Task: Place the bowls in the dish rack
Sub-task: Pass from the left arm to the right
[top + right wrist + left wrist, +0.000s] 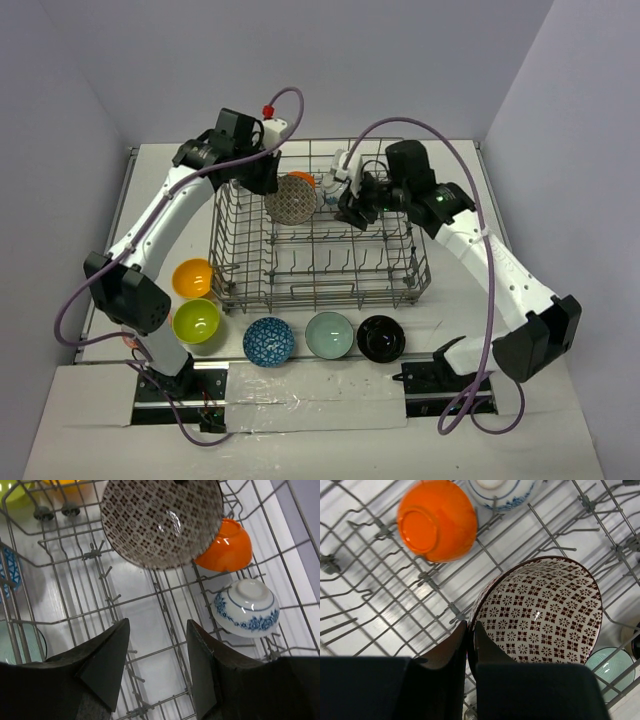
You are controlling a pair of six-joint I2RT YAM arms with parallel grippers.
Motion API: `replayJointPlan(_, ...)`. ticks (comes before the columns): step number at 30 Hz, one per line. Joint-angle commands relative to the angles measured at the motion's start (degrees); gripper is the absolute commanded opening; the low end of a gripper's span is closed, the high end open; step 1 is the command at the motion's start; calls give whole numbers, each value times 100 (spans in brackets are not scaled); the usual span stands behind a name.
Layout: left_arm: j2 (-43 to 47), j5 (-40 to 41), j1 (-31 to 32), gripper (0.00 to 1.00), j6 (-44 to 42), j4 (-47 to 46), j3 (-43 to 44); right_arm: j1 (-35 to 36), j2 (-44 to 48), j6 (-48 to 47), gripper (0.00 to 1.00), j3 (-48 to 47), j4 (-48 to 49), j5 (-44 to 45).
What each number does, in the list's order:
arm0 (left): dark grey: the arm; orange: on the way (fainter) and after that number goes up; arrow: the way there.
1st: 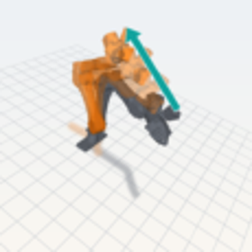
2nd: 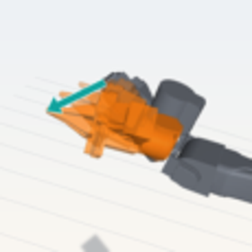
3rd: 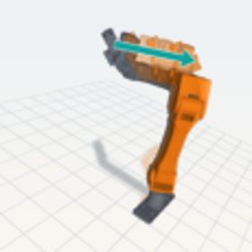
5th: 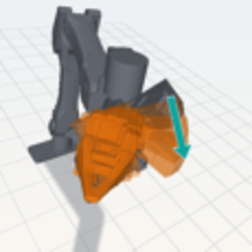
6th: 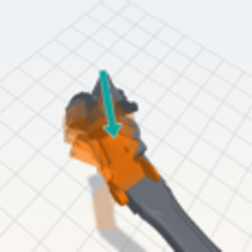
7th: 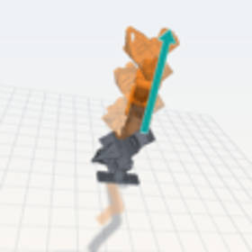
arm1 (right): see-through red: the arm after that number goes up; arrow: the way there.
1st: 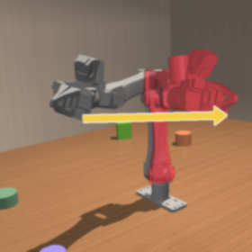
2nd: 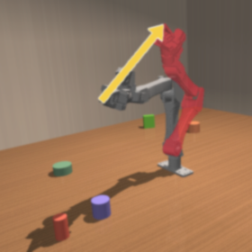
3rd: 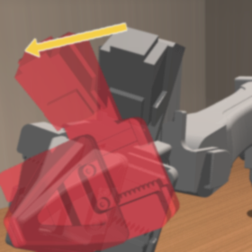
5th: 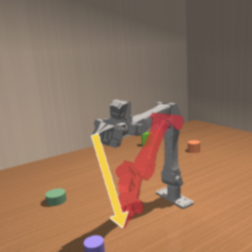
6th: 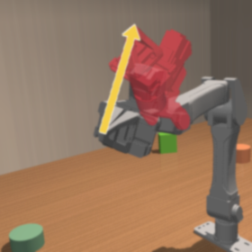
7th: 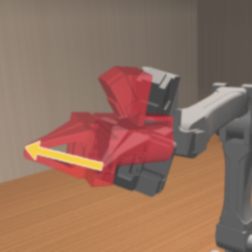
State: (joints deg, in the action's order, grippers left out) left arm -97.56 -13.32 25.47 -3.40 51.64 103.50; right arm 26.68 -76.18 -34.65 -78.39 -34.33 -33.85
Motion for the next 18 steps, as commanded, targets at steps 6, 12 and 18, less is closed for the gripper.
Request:
replayJointPlan(6, -369, -461, 309, 0, -205, -137, 354, 952, -283, -815, 56, -177, 145, 1071)
replayJointPlan(12, -527, -470, 379, 0, -302, -40, 530, 1287, -616, -973, 56, -229, 93, 1258)
replayJointPlan(18, -650, -557, 414, 0, -337, 57, 767, 1454, -757, -1008, 56, -98, 198, 1310)
